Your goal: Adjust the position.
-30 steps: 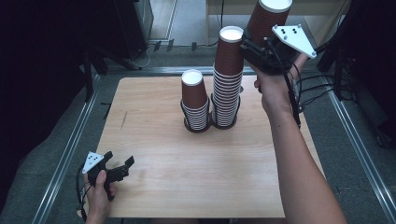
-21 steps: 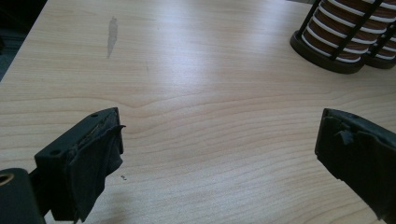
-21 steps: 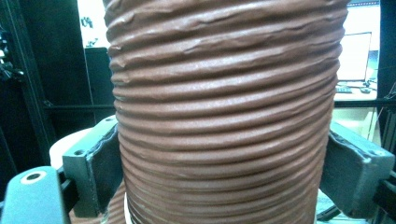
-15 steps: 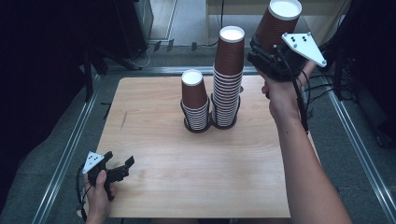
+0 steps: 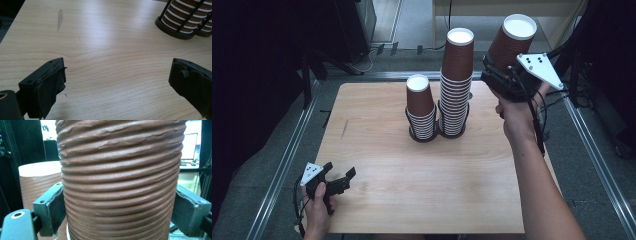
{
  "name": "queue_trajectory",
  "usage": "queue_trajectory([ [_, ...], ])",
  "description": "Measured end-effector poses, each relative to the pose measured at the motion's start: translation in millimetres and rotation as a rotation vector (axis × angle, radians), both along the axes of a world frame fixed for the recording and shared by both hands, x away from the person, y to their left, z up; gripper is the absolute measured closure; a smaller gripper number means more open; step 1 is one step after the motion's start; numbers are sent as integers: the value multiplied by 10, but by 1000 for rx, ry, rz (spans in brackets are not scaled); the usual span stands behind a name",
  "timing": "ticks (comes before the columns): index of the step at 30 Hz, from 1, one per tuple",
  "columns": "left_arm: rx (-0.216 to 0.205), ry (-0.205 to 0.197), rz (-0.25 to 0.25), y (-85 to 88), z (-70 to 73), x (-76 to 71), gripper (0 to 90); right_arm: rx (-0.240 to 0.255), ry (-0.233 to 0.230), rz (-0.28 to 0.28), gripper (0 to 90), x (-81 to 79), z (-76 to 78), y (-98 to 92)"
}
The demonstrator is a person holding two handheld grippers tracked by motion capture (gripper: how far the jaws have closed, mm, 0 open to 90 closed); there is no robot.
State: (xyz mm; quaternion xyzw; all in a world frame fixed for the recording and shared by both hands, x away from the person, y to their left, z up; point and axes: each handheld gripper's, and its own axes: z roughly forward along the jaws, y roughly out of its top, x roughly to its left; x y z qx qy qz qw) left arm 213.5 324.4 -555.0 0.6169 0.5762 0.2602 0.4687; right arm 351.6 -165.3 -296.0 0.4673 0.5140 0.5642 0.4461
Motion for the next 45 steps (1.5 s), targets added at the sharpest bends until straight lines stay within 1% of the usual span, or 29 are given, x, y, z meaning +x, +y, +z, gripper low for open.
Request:
queue_trajectory([
  [2, 0, 0, 0, 0, 0, 1, 9, -3, 3, -6, 123, -17, -51, -18],
  [3, 1, 1, -1, 0, 0, 1, 9, -17, -1, -20, 124, -28, -96, -25],
  [4, 1, 1, -1, 0, 0, 1, 10, -17, -1, -20, 124, -28, -96, -25],
  [5, 1, -1, 1, -1, -1, 1, 10, -39, -2, -32, 124, -40, -155, -24],
  [6, 1, -1, 1, -1, -1, 1, 10, -39, -2, -32, 124, -40, -155, -24],
  [7, 2, -1, 1, -1, -1, 1, 9, -44, -1, -28, 123, -55, -212, -20],
  [8, 2, -1, 1, -1, -1, 1, 10, -44, -1, -28, 123, -55, -212, -20],
  [9, 1, 0, 1, -2, -1, 1, 10, -52, 2, -23, 123, -73, -267, -9],
  [13, 6, 0, 1, -4, 0, 0, 9, -55, 5, -12, 123, -114, -352, 17],
  [14, 6, 0, 1, -5, 0, 1, 9, -59, 7, -1, 123, -143, -418, 32],
  [15, 7, 1, 1, -5, 1, 1, 9, -59, 7, -1, 123, -143, -418, 32],
  [17, 6, 1, 1, -3, 2, 2, 10, -73, 18, 12, 123, -180, -530, 60],
  [18, 5, 1, 1, -2, 2, 3, 10, -73, 18, 12, 123, -180, -530, 60],
  [21, 6, -1, 5, 4, 6, 1, 9, -91, 32, 20, 122, -227, -659, 86],
  [24, 7, -1, 6, 2, 10, -1, 10, -93, 32, 26, 122, -259, -714, 94],
  [25, 10, -2, 5, -1, 10, -1, 9, -106, 31, 27, 122, -291, -775, 103],
  [27, 22, 0, 5, -10, 13, -1, 10, -114, 32, 29, 122, -306, -806, 105],
  [29, 34, -2, 3, -20, 16, -1, 9, -120, 45, 32, 121, -342, -901, 102],
  [30, 34, -2, 3, -20, 16, -1, 9, -120, 45, 32, 121, -342, -901, 102],
  [31, 35, -3, 5, -15, 19, -4, 9, -122, 57, 32, 121, -358, -966, 100],
  [32, 35, -3, 5, -15, 19, -4, 9, -122, 57, 32, 121, -358, -966, 100],
  [33, 26, -6, 10, -10, 21, -6, 9, -124, 68, 30, 121, -368, -1025, 93],
  [38, 25, -7, 12, -7, 27, -9, 9, -122, 88, 30, 121, -391, -1127, 86],
  [40, 29, -8, 10, -8, 32, -10, 10, -130, 92, 30, 121, -406, -1180, 87],
  [41, 31, -9, 9, -13, 35, -8, 9, -141, 97, 30, 121, -426, -1237, 96],
  [42, 31, -9, 9, -13, 35, -8, 10, -141, 97, 30, 121, -426, -1237, 96],
  [43, 33, -9, 7, -13, 37, -9, 10, -148, 105, 34, 121, -447, -1296, 100],
  [44, 32, -9, 7, -15, 40, -7, 10, -148, 105, 34, 121, -447, -1296, 100],
  [45, 35, -7, 6, -15, 42, -4, 9, -151, 111, 38, 121, -464, -1355, 104],
])
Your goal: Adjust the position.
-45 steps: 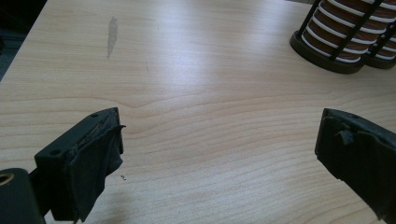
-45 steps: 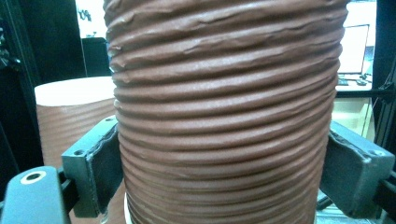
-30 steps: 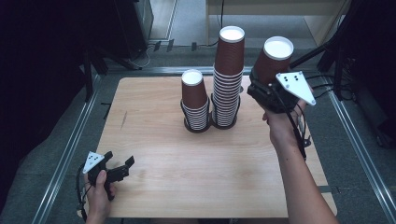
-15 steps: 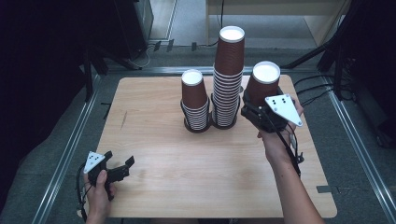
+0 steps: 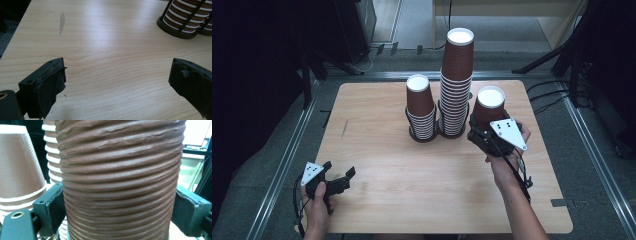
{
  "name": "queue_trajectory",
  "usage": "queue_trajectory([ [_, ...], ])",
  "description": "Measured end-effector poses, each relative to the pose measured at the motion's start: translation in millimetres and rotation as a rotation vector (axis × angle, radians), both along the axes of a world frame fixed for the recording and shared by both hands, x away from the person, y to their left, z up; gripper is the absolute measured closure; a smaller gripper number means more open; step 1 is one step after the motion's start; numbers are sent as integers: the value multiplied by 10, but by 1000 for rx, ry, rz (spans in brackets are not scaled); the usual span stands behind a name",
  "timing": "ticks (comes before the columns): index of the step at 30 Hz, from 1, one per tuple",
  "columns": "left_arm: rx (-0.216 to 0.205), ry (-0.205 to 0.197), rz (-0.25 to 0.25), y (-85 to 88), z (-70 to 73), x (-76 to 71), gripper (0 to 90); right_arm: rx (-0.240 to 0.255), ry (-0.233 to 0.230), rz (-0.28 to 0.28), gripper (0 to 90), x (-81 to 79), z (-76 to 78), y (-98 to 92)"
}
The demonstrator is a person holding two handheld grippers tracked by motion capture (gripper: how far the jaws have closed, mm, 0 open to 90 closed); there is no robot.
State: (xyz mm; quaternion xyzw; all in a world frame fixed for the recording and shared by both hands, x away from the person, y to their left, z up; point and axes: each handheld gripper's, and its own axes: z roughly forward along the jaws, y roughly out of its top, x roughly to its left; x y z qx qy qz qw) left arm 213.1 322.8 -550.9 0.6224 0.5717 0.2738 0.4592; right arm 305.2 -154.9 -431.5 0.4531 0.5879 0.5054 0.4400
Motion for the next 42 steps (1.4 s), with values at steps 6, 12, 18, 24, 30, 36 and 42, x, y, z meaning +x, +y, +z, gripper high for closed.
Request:
queue_trajectory([
  [6, -11, -4, -6, -47, 31, 49, 10, -17, 17, 21, 121, -65, -182, 11],
  [12, -7, -27, -36, -195, 127, 93, 9, -21, 31, 36, 121, -136, -344, 5],
  [18, 9, -47, -80, -397, 226, 160, 9, -24, 42, 44, 121, -187, -459, -3],
  [24, 36, -66, -125, -616, 316, 262, 10, -41, 43, 52, 121, -221, -526, 7],
  [30, 50, -94, -167, -853, 441, 370, 10, -74, 41, 67, 121, -261, -601, 32],
  [36, 63, -124, -216, -1048, 553, 407, 10, -118, 46, 70, 121, -271, -685, 70],
  [42, 63, -122, -268, -1201, 551, 396, 10, -193, 31, 79, 120, -311, -747, 159],
])
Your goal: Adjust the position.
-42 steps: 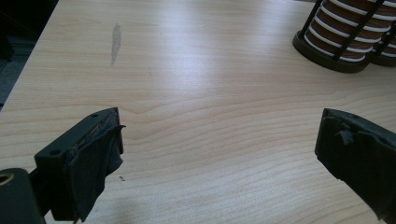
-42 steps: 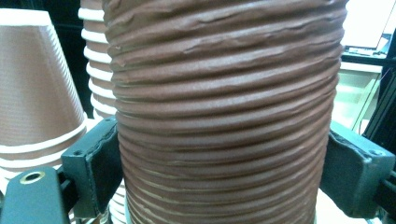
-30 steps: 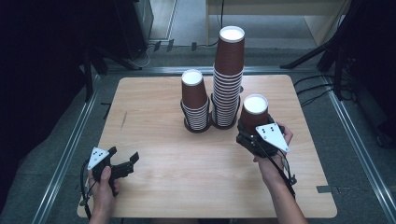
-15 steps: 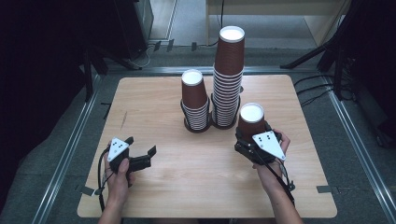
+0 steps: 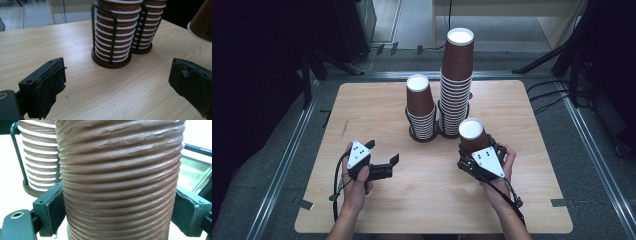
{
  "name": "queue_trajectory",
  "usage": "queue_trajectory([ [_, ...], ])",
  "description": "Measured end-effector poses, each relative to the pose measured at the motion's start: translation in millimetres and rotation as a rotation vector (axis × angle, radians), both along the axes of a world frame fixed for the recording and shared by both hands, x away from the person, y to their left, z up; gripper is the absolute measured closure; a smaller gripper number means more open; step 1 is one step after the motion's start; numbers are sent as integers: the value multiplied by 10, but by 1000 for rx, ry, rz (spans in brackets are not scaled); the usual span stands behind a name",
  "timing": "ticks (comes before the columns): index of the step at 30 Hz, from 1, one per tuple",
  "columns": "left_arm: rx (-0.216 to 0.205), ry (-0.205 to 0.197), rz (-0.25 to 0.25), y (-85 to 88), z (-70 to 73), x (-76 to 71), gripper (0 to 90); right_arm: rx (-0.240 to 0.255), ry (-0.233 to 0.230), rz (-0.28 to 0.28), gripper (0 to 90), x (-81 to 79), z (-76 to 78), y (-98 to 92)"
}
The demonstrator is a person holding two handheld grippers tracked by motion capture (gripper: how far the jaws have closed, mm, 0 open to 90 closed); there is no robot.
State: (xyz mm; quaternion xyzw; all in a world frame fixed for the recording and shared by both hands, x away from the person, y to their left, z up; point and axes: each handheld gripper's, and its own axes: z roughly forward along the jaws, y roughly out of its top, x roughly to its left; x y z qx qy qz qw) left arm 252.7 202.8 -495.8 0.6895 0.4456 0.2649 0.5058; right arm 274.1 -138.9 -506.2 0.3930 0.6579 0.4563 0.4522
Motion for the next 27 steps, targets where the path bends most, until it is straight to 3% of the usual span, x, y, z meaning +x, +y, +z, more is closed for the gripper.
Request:
queue_trajectory([
  [4, 18, -5, -27, -43, 28, -41, 10, -53, -14, 12, 120, -35, -33, 60],
  [8, -37, -10, -52, -29, 92, -64, 10, -93, -34, 18, 120, -61, -42, 113],
  [11, -43, -3, -77, -60, 104, -66, 9, -115, -43, 22, 120, -76, -49, 147],
  [16, -56, -1, -145, -187, 123, -99, 9, -218, -85, 45, 120, -120, -90, 252],
  [18, -55, -4, -163, -242, 135, -116, 9, -229, -88, 51, 120, -126, -100, 270],
  [27, -84, 32, -204, -350, 124, -114, 9, -359, -143, 100, 119, -195, -156, 387],
])
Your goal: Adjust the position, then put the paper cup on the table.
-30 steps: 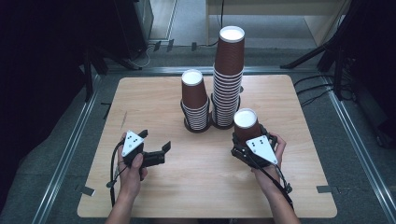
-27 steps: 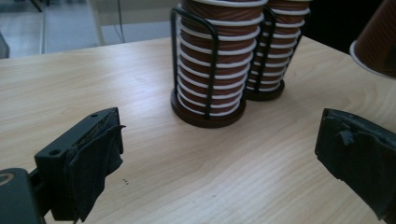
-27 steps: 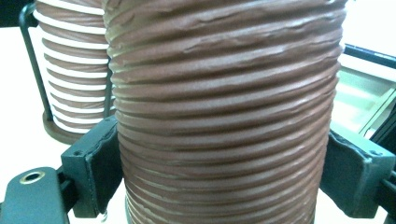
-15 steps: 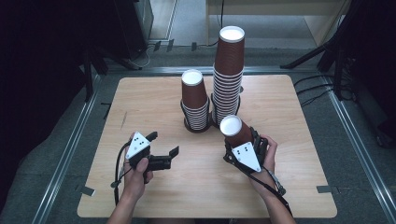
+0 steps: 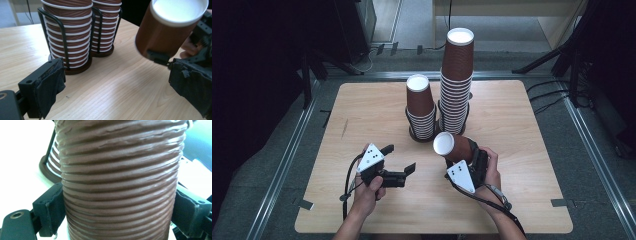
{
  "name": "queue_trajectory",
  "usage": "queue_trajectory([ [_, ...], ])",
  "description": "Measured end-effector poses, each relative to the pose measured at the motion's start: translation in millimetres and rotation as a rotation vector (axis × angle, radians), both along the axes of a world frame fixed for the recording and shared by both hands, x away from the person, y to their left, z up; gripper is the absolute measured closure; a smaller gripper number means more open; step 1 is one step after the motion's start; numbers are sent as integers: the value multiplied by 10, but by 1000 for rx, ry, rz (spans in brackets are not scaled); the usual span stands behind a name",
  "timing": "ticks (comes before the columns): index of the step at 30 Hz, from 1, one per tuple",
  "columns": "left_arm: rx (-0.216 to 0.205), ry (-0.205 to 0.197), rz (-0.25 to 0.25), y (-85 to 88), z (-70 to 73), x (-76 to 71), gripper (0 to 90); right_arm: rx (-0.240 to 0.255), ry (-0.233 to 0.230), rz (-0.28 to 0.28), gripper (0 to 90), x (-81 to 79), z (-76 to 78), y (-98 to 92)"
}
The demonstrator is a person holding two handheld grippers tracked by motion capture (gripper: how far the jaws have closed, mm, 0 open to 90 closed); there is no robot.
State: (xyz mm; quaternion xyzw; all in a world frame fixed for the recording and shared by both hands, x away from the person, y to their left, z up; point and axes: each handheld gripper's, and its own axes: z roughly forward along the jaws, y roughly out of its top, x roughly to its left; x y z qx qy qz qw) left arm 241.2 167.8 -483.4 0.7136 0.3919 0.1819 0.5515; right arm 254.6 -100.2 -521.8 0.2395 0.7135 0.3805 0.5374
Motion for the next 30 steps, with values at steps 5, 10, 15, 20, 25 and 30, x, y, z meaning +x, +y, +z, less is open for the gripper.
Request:
queue_trajectory([
  [5, -11, 5, -40, -43, 0, -11, 9, -43, -12, 28, 118, -42, -42, 75],
  [10, -15, 2, -52, -62, 6, -20, 9, -63, -15, 34, 118, -65, -56, 115],
  [15, -14, 0, -62, -89, 0, -28, 9, -94, -19, 39, 118, -72, -85, 159],
  [20, -15, -1, -66, -95, 3, -33, 9, -110, -12, 40, 117, -81, -107, 182],
  [25, -8, 4, -77, -119, 3, -35, 9, -112, -19, 42, 117, -92, -98, 193],
  [30, -4, 2, -84, -173, 12, -52, 9, -135, -21, 49, 117, -106, -123, 219],
])
